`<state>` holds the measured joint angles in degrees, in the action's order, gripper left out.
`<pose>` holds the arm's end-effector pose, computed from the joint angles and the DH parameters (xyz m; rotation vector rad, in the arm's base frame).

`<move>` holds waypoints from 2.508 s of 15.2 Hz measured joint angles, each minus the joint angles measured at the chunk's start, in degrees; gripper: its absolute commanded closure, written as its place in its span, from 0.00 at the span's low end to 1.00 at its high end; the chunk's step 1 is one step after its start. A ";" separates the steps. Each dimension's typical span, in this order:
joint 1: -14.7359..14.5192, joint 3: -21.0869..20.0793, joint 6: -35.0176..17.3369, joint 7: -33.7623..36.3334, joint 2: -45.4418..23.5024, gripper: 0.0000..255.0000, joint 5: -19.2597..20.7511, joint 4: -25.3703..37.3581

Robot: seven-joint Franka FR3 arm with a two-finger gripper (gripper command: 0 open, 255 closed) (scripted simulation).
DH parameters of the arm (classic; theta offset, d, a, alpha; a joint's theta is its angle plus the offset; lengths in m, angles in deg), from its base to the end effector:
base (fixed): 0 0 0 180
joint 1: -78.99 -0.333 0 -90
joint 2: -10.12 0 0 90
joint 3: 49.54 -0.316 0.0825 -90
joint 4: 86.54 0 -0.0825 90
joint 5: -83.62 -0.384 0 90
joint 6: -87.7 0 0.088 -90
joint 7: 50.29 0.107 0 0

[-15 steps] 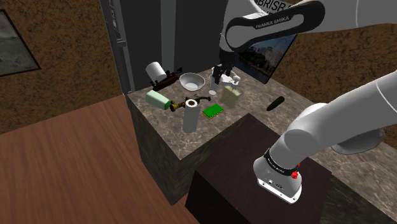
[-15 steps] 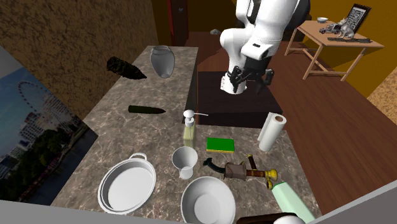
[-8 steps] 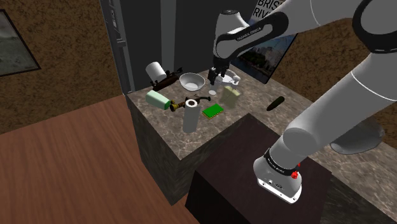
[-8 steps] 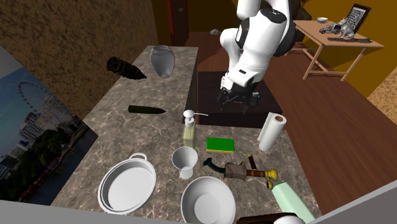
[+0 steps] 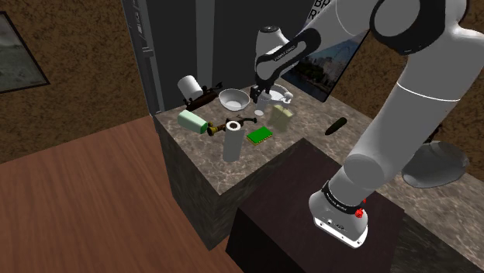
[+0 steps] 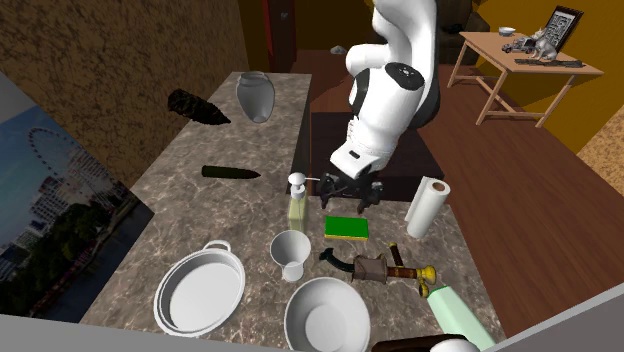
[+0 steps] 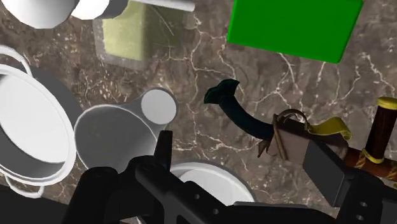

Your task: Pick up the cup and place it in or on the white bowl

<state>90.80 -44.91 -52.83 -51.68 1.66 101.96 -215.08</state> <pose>0.5225 -0.1540 0.3077 2.9123 -0.0286 0.0364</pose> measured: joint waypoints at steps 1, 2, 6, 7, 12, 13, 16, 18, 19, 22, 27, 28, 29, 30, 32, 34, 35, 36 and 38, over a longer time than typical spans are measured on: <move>0.17 0.33 -0.74 0.34 -1.99 0.00 0.66 1.50; 0.45 0.70 -0.96 0.25 -3.91 0.00 1.08 3.51; 1.22 2.39 -4.49 1.45 -11.95 0.00 3.43 9.18; 1.34 2.73 -4.86 1.67 -14.06 0.00 3.76 11.20; 1.98 3.42 -6.76 1.85 -19.60 0.00 4.27 15.44; 1.97 3.51 -7.22 2.04 -20.08 0.00 4.40 15.44; 2.27 3.64 -8.32 2.06 -21.97 0.00 4.48 16.33; 2.34 3.71 -8.74 2.13 -22.45 0.00 4.55 16.41; 2.35 3.73 -8.82 2.14 -22.54 0.00 4.57 16.42; 2.36 3.74 -8.90 2.16 -22.64 0.00 4.58 16.46; 2.37 3.74 -8.91 2.16 -22.66 1.00 4.58 16.46; 2.37 3.74 -8.91 2.16 -22.66 1.00 4.58 16.46; 2.37 3.74 -8.91 2.16 -22.66 1.00 4.58 16.46; 2.37 3.74 -8.91 2.16 -22.66 1.00 4.58 16.46; 2.37 3.74 -8.90 2.16 -22.67 1.00 4.58 16.47; 2.39 3.70 -8.67 2.05 -22.33 1.00 4.53 16.36; 2.39 3.64 -8.29 1.90 -21.90 1.00 4.45 16.32; 2.41 3.57 -7.87 1.73 -21.40 1.00 4.35 16.25; 2.59 3.37 -6.69 1.08 -20.29 1.00 3.99 16.41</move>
<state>93.39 -41.54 -59.52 -50.60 -18.64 105.95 -198.66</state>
